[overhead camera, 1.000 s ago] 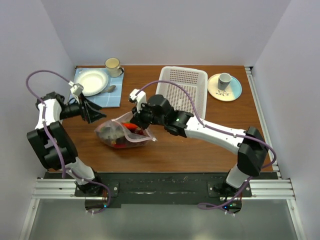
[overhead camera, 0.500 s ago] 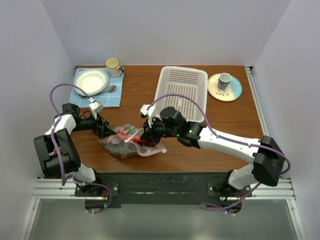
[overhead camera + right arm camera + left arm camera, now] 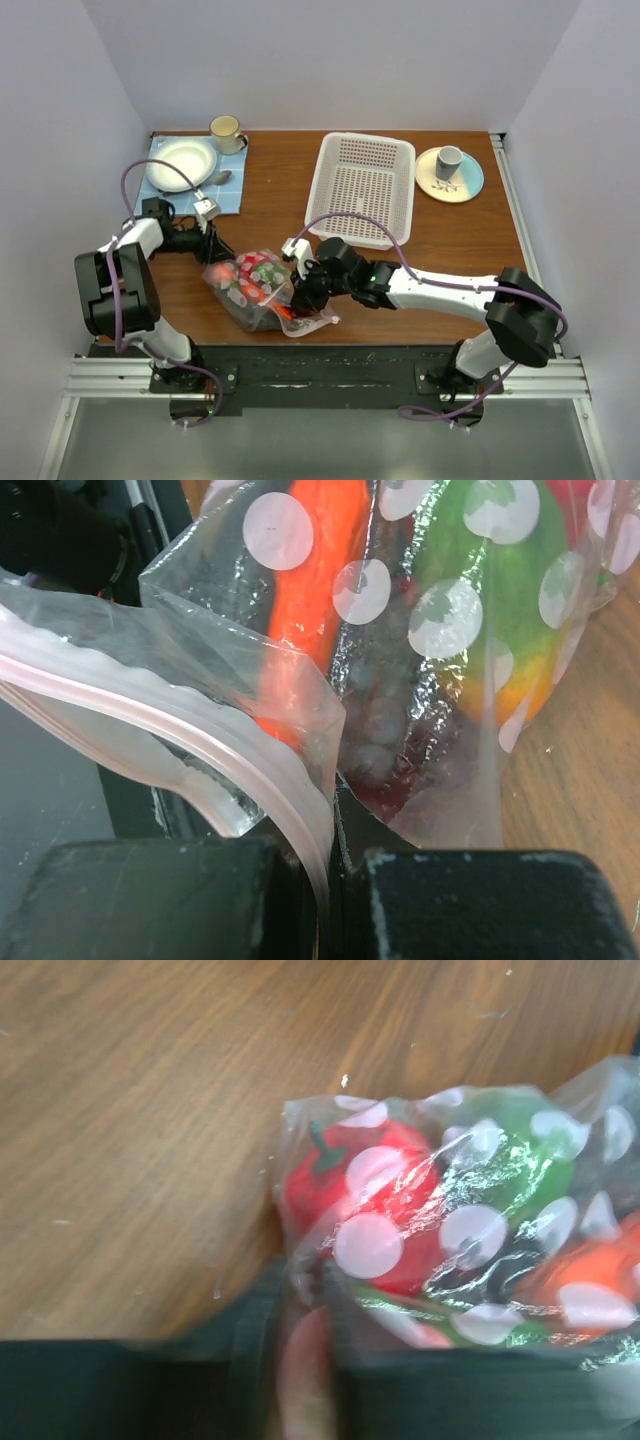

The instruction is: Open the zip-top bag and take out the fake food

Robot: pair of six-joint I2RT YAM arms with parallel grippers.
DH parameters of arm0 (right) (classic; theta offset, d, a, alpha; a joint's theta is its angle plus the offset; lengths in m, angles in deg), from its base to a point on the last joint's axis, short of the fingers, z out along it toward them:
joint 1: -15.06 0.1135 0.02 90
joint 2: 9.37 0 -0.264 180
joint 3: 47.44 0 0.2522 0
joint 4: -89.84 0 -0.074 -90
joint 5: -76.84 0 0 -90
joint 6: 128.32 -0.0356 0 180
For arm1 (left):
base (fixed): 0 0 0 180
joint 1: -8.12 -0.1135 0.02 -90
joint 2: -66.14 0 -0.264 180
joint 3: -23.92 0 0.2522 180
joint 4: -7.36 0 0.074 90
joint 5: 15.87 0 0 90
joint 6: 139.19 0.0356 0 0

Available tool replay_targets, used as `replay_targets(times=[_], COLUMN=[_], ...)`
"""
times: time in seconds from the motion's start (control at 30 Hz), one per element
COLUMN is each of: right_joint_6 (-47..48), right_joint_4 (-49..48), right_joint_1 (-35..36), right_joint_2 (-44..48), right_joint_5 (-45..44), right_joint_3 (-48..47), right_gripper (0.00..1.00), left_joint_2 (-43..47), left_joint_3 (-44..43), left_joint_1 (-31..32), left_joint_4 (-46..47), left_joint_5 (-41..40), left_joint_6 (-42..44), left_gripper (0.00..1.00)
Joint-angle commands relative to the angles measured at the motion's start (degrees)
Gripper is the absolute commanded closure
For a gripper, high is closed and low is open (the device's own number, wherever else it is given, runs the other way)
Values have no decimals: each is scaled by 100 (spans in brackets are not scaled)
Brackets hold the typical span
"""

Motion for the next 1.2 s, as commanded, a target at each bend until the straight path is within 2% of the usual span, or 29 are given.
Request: replay_targets(times=[0.0,0.17,0.3,0.33,0.37,0.53,0.6,0.63,0.7,0.73,0.8,0.83,0.9,0.93,0.97,1.0,1.1,1.17], right_joint_6=[136,592,699,716,716,699,716,716,699,690,664,629,567,515,393,313,137,23], right_joint_4=[-243,99,136,135,127,135,196,293,390,468,487,487,426,269,215,188,241,223], right_joint_1=[44,44,26,35,35,26,17,17,9,9,9,9,9,9,9,9,26,26], right_joint_2=[-77,-463,-771,-876,-912,-947,-860,-833,-754,-728,-597,-517,-54,184,378,554,1178,1434], right_joint_5=[-286,-761,-963,-1016,-1103,-1341,-1402,-1420,-1482,-1586,-1684,-1780,-1781,-1816,-1859,-1903,-1825,-1711], right_joint_3=[-250,-979,-1401,-1428,-1437,-1332,-1305,-1305,-1270,-1235,-1034,-937,-561,-384,-234,2,372,531], right_gripper=[100,100,100,91,87,80,70,59,42,26,10,8,9,13,21,40,65,71], left_joint_2=[-136,-66,163,198,233,225,190,181,172,198,260,268,269,260,234,216,172,163], left_joint_3=[-544,-1546,-2267,-2424,-2469,-2015,-1716,-1636,-1425,-1363,-1223,-1196,-1152,-1134,-1117,-1090,-1073,-1055], left_joint_1=[28,-384,-972,-1009,-1009,-1018,-1018,-1018,-1009,-1026,-1053,-1062,-1079,-1079,-1088,-1097,-1097,-1088], left_joint_4=[-482,-975,-1221,-1482,-1624,-2187,-2267,-2354,-2364,-2259,-2136,-2031,-1977,-1925,-1890,-1854,-1793,-1670], left_joint_5=[1,-78,-78,-113,-157,-359,-438,-491,-588,-710,-825,-904,-992,-1079,-1106,-1133,-1160,-1168], left_joint_6=[524,498,497,602,699,1376,1612,1692,1807,1807,1746,1728,1702,1684,1675,1658,1631,1500], left_gripper=[100,100,100,100,100,100,100,100,100,100,100,100,100,100,100,100,100,100])
